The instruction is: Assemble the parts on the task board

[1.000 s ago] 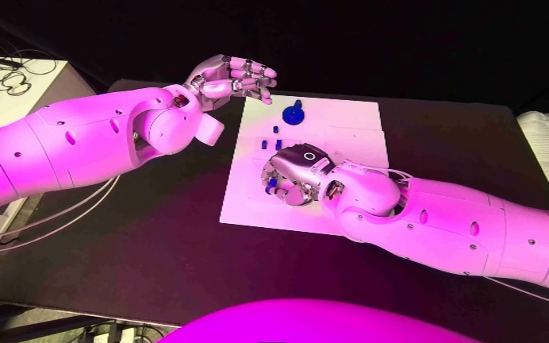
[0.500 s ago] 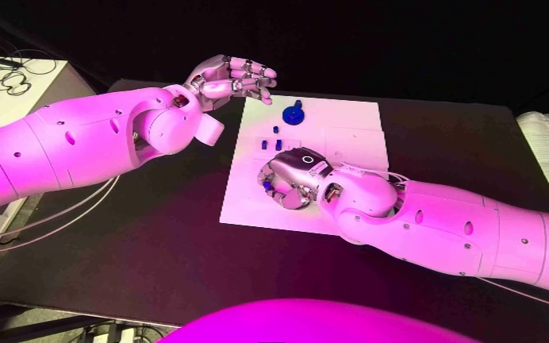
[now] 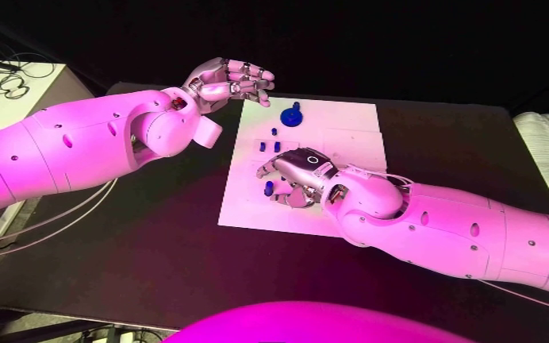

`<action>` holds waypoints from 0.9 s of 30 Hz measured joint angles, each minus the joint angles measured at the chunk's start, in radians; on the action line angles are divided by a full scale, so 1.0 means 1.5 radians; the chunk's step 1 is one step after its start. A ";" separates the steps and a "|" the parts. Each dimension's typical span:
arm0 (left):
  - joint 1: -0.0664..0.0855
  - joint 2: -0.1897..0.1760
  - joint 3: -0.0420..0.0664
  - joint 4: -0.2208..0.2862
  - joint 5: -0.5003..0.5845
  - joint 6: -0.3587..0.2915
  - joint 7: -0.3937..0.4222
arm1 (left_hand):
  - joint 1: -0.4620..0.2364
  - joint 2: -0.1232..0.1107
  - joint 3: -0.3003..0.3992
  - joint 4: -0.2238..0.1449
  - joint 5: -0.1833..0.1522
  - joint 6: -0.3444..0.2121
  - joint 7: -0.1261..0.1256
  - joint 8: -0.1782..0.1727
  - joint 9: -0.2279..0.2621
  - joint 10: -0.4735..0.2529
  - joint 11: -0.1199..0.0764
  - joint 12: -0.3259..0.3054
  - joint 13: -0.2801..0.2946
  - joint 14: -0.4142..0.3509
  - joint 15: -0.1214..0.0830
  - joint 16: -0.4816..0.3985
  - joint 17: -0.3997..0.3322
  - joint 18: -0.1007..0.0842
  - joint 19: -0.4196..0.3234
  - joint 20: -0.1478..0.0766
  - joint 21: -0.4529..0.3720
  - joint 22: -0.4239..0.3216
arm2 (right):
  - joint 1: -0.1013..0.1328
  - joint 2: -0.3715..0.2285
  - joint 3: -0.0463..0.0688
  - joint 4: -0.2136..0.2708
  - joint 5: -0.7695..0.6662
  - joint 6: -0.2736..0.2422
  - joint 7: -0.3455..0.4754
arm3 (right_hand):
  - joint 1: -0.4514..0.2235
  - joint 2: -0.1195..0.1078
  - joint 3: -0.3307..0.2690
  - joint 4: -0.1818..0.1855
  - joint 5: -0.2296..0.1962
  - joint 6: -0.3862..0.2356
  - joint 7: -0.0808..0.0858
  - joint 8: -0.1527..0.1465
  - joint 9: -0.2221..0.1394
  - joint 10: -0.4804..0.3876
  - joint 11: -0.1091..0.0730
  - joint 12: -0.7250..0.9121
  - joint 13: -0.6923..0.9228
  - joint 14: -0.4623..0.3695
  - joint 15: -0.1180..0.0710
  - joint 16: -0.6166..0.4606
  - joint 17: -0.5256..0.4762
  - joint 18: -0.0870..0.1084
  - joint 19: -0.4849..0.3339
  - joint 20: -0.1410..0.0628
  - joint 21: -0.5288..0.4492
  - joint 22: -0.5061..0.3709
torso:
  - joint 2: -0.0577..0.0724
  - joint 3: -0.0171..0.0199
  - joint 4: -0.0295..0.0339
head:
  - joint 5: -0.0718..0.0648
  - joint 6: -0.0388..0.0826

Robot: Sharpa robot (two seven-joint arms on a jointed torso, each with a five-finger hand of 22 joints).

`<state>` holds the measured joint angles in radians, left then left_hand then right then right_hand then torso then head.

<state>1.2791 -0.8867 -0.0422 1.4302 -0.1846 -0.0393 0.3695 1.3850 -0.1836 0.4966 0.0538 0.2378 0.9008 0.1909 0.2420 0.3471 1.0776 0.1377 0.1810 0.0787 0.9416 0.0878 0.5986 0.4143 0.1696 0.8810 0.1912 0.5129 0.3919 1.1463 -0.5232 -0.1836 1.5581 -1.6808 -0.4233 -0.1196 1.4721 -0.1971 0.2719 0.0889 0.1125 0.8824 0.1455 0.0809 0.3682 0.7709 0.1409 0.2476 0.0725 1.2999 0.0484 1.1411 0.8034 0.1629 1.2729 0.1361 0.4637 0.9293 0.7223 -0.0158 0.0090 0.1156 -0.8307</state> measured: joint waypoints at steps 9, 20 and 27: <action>0.000 0.000 0.000 -0.002 0.000 0.001 0.000 | 0.000 0.000 0.000 0.000 0.000 0.000 0.000 0.000 0.000 0.000 0.000 0.000 0.000 0.000 0.000 0.000 0.000 0.000 0.000 0.000 0.000 0.000 | 0.004 -0.059 0.010 0.050 0.025 -0.040 0.018 | 0.091 -0.015 -0.085 0.132 0.017 -0.024 -0.007 -0.005 -0.004 -0.043 0.000 0.070 0.004 -0.020 0.001 0.012 -0.030 0.000 -0.003 0.003 -0.020 -0.014 | -0.001 0.0000 -0.0006 | -0.009 0.005; -0.001 -0.004 0.000 -0.004 0.000 0.002 0.001 | -0.003 0.003 -0.002 0.002 0.000 0.000 0.000 0.000 -0.001 0.000 0.000 0.000 0.001 0.000 0.000 -0.003 0.002 0.000 0.000 0.000 -0.003 -0.002 | 0.060 -0.223 0.022 0.094 0.294 -0.035 0.072 | -0.003 0.015 -0.006 0.133 0.034 0.058 -0.002 0.051 0.011 0.248 -0.040 0.206 0.072 0.105 -0.049 0.123 0.169 -0.016 0.106 -0.041 0.222 0.128 | -0.009 -0.0018 -0.0059 | -0.042 0.014; -0.013 -0.018 0.000 0.012 0.001 0.002 0.004 | -0.003 0.003 -0.002 0.002 0.000 0.000 0.000 -0.003 -0.001 0.000 0.000 0.000 0.000 0.000 0.000 -0.003 0.002 0.000 0.000 0.000 -0.003 -0.003 | 0.067 -0.308 0.018 0.127 0.435 0.015 0.053 | -0.077 0.022 -0.001 0.126 0.035 0.060 -0.020 0.118 0.056 0.375 -0.071 0.703 0.692 0.111 -0.059 0.214 0.327 -0.053 0.126 -0.054 0.426 0.246 | -0.016 -0.0020 -0.0091 | -0.060 0.014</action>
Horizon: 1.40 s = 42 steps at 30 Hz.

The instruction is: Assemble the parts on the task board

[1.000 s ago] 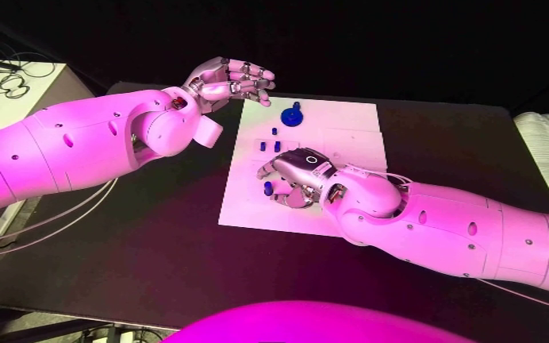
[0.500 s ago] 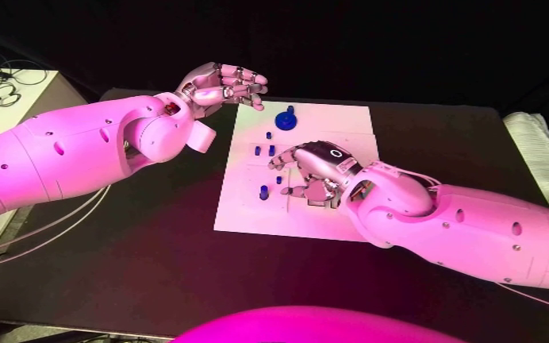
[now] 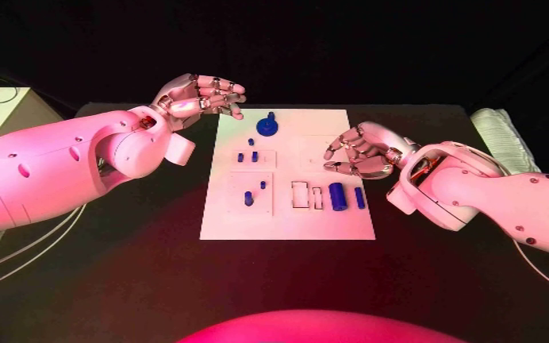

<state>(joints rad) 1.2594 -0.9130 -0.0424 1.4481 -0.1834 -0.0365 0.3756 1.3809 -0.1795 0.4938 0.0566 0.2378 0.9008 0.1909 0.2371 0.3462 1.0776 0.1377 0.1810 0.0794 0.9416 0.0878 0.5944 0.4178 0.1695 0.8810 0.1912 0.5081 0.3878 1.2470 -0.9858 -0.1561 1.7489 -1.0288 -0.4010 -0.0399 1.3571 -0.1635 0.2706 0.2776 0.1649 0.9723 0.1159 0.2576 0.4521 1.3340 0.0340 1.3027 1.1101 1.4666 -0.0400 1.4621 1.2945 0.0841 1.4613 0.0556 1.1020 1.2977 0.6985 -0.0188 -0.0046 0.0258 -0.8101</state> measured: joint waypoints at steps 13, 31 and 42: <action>-0.009 -0.008 0.000 0.013 0.000 0.000 0.003 | 0.000 0.000 0.000 0.000 0.000 0.000 0.000 0.000 -0.001 -0.003 0.003 -0.003 0.000 0.000 0.000 0.000 0.001 0.000 0.005 0.000 0.000 -0.001 | -0.026 -0.059 -0.012 0.043 -0.019 0.030 -0.122 | -0.072 -0.011 -0.039 0.007 -0.008 -0.003 -0.003 0.030 0.017 0.078 -0.005 0.104 0.132 0.000 0.000 0.050 0.009 -0.010 0.000 0.000 0.118 0.007 | -0.008 0.0013 -0.0047 | -0.011 -0.005; -0.010 -0.011 0.000 0.019 0.005 0.000 0.004 | 0.000 0.000 -0.002 0.002 0.000 0.000 0.000 0.000 -0.001 -0.002 0.002 -0.003 0.000 0.000 0.000 0.000 0.001 0.000 0.005 0.000 -0.004 -0.002 | -0.047 -0.016 -0.015 0.022 -0.093 0.012 -0.242 | -0.125 0.003 -0.103 0.009 -0.012 -0.006 -0.005 0.045 0.022 0.084 -0.008 0.107 0.132 0.000 0.000 0.060 0.009 -0.021 0.000 0.000 0.146 0.007 | -0.006 0.0010 -0.0029 | -0.012 -0.011; -0.010 -0.013 0.000 0.020 0.007 0.001 0.003 | 0.000 0.000 -0.002 0.002 0.000 0.000 0.000 0.000 -0.001 -0.002 0.002 -0.003 0.000 0.000 0.000 0.000 0.002 0.000 0.005 0.000 -0.004 -0.002 | -0.047 0.005 -0.015 0.007 -0.139 0.013 -0.273 | -0.147 0.016 -0.140 0.010 -0.012 -0.006 -0.006 0.048 0.023 0.084 -0.008 0.107 0.132 0.000 0.000 0.060 0.009 -0.020 0.000 0.000 0.147 0.007 | -0.006 0.0010 -0.0036 | -0.009 -0.015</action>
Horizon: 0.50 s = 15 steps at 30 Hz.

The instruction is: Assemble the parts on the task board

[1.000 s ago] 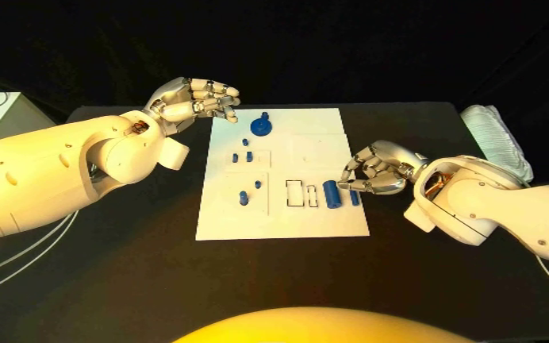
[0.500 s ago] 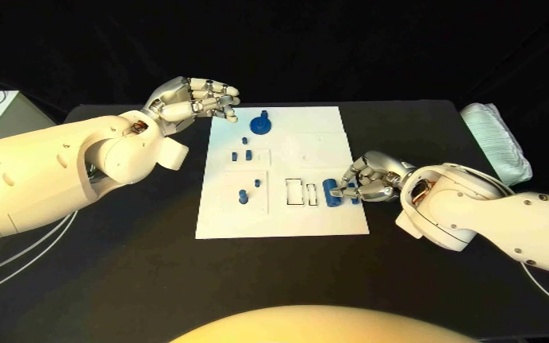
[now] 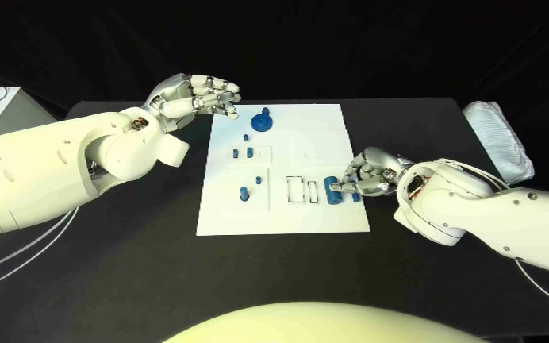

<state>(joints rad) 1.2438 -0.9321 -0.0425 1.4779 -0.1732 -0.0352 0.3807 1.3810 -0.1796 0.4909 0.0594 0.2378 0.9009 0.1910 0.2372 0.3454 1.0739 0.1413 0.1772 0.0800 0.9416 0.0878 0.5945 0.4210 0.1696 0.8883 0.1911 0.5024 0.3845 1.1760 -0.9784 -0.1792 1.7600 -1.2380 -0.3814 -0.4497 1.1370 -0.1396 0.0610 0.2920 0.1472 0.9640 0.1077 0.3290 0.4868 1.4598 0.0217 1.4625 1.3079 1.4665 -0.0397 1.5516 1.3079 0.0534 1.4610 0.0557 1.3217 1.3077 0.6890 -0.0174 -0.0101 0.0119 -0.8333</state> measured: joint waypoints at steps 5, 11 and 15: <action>0.000 0.000 0.000 0.000 0.000 0.001 0.000 | 0.000 0.000 0.000 0.000 0.000 0.000 0.000 0.000 0.000 0.000 0.000 0.000 0.000 0.000 0.000 0.000 0.000 0.000 0.000 0.000 0.000 0.000 | -0.001 0.020 -0.001 -0.014 -0.015 0.002 -0.007 | -0.003 0.003 -0.008 0.000 0.000 0.000 0.000 0.002 0.000 0.000 0.000 0.000 0.000 0.000 0.000 0.000 0.000 0.000 0.000 0.000 0.000 0.000 | 0.000 0.0004 0.0005 | 0.001 -0.001; 0.000 -0.001 0.000 0.001 0.000 0.002 -0.001 | 0.000 0.000 0.000 0.000 0.000 0.000 0.000 0.000 0.000 0.000 0.000 0.000 0.000 0.000 0.000 0.000 0.000 0.000 0.000 0.000 0.000 0.000 | -0.008 0.041 -0.002 -0.034 -0.026 0.010 -0.012 | -0.006 0.006 -0.015 0.000 0.000 0.000 0.000 0.002 0.001 0.000 0.000 -0.003 0.000 0.000 0.000 0.000 0.000 0.000 0.000 0.000 0.000 0.000 | 0.001 0.0004 0.0010 | 0.003 -0.004; 0.000 -0.002 0.000 0.001 0.000 0.003 -0.001 | 0.000 0.000 0.000 0.000 0.000 0.000 0.000 0.000 0.000 0.000 0.000 0.000 0.000 0.000 0.000 0.000 0.000 0.000 0.000 0.000 0.000 0.000 | -0.010 0.051 -0.001 -0.045 -0.033 0.019 -0.013 | -0.006 0.006 -0.017 -0.002 0.000 0.000 0.000 0.006 0.005 0.000 0.000 -0.003 0.000 0.000 0.000 0.000 0.000 0.000 0.000 0.000 0.000 0.000 | 0.001 0.0004 0.0008 | 0.006 -0.007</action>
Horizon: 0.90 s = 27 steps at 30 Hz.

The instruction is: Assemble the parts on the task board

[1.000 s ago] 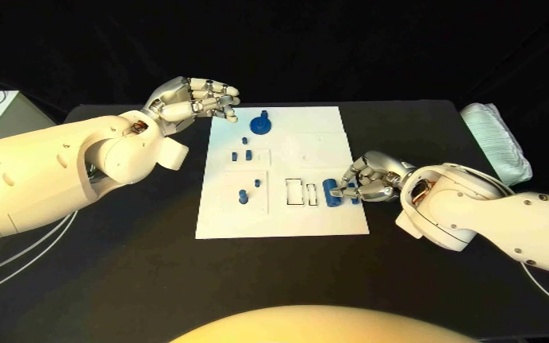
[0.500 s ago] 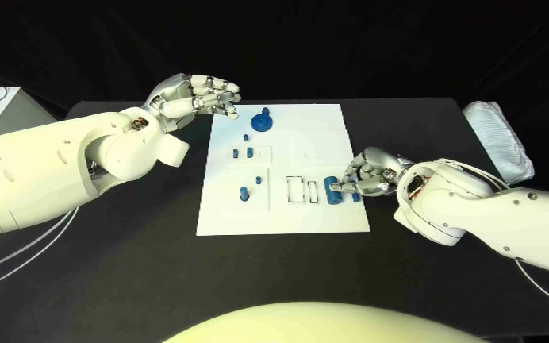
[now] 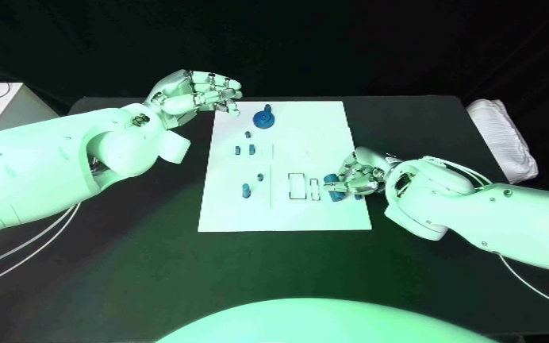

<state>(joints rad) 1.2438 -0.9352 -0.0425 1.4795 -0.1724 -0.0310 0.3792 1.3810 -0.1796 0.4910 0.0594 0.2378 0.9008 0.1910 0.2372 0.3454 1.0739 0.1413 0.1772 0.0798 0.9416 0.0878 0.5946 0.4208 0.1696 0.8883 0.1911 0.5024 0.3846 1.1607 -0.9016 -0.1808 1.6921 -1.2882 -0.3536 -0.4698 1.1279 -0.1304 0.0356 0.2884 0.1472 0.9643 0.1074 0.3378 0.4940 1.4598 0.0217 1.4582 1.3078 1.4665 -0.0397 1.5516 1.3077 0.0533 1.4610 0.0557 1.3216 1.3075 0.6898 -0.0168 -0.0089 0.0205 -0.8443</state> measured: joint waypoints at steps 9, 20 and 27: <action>0.000 -0.002 0.000 0.001 0.000 0.002 -0.001 | 0.000 0.000 -0.003 0.003 0.000 0.000 0.000 0.000 0.000 0.000 0.000 0.000 0.000 0.000 0.000 -0.003 0.001 0.000 0.000 0.000 -0.003 -0.002 | -0.002 0.014 0.004 -0.010 -0.034 0.025 0.000 | 0.074 -0.008 -0.001 -0.007 -0.012 0.001 -0.003 0.010 0.001 0.000 0.000 -0.006 0.000 0.000 0.000 0.000 0.000 0.000 0.000 0.000 0.000 0.000 | -0.001 0.0001 -0.0006 | 0.004 -0.005; 0.000 -0.004 0.000 0.001 0.000 0.005 -0.002 | 0.000 0.000 -0.003 0.003 0.000 0.000 0.000 0.000 0.000 0.000 0.000 0.000 0.000 0.000 0.000 -0.002 0.001 0.000 0.000 0.000 -0.003 -0.002 | -0.006 0.012 0.003 0.005 -0.051 0.014 0.002 | 0.130 -0.019 0.083 -0.004 0.072 0.016 -0.008 0.013 -0.018 0.004 -0.006 -0.009 0.000 0.000 -0.010 0.003 0.000 0.000 0.003 -0.003 0.003 0.000 | -0.001 0.0001 -0.0015 | 0.004 -0.004; 0.000 -0.004 0.000 0.000 0.000 0.006 -0.003 | 0.000 0.000 -0.003 0.003 0.000 0.000 0.000 0.000 0.000 0.000 0.000 0.000 0.000 0.000 0.000 -0.002 0.001 0.000 0.000 0.000 -0.003 -0.003 | -0.003 0.002 -0.002 0.025 -0.004 -0.014 -0.002 | 0.135 -0.025 0.114 -0.001 0.125 0.017 -0.007 0.014 -0.018 0.003 -0.013 -0.012 0.000 0.000 -0.014 0.003 0.000 0.000 0.004 -0.009 0.006 0.000 | -0.001 0.0000 -0.0015 | 0.002 -0.001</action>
<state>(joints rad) 1.2438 -0.9408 -0.0425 1.4798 -0.1720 -0.0213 0.3747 1.3806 -0.1792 0.4869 0.0635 0.2378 0.9008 0.1910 0.2373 0.3454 1.0740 0.1413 0.1772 0.0804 0.9416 0.0878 0.5910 0.4230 0.1696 0.8882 0.1911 0.4978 0.3806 1.1567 -0.8989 -0.1831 1.7297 -1.2941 -0.3742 -0.4724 1.3310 -0.1679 0.2068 0.2868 0.3352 0.9892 0.0966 0.3586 0.4671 1.4650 0.0017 1.4403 1.3075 1.4666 -0.0612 1.5556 1.3075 0.0534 1.4664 0.0425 1.3300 1.3081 0.6882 -0.0168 -0.0112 0.0238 -0.8460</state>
